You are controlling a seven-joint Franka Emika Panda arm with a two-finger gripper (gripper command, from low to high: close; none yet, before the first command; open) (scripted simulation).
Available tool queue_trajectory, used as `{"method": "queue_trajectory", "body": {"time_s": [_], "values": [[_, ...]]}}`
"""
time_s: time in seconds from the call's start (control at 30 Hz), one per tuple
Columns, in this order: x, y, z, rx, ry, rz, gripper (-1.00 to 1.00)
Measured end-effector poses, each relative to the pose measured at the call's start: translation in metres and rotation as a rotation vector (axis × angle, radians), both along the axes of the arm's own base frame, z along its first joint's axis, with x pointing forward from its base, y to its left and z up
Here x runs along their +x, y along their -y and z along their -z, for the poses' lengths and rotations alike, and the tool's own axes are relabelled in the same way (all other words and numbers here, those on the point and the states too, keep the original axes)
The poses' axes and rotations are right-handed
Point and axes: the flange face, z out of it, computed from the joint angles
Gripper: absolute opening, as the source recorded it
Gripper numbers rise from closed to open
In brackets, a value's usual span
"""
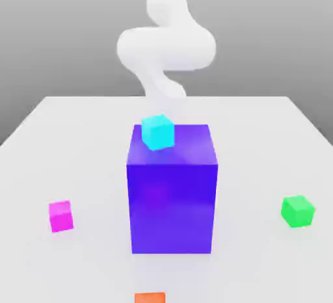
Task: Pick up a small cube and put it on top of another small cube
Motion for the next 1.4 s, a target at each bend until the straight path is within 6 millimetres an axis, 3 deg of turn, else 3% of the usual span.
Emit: {"method": "queue_trajectory", "body": {"time_s": [0.13, 0.3, 0.47, 0.6, 0.7, 0.9, 0.93, 1.17, 1.4], "values": [[0.038, 0.057, 0.098, 0.066, -0.138, 0.212, 0.0], [0.042, 0.126, 0.217, 0.159, -0.288, 0.463, 0.0], [0.005, 0.183, 0.331, 0.27, -0.428, 0.714, 0.0], [-0.049, 0.215, 0.415, 0.377, -0.532, 0.929, 0.0], [-0.084, 0.218, 0.466, 0.442, -0.595, 1.041, 0.0], [-0.089, 0.217, 0.526, 0.451, -0.609, 1.058, 0.0], [-0.09, 0.216, 0.533, 0.45, -0.609, 1.058, -1.0], [-0.089, 0.216, 0.532, 0.451, -0.608, 1.058, -1.0], [-0.084, 0.216, 0.475, 0.444, -0.607, 1.041, -1.0]]}}
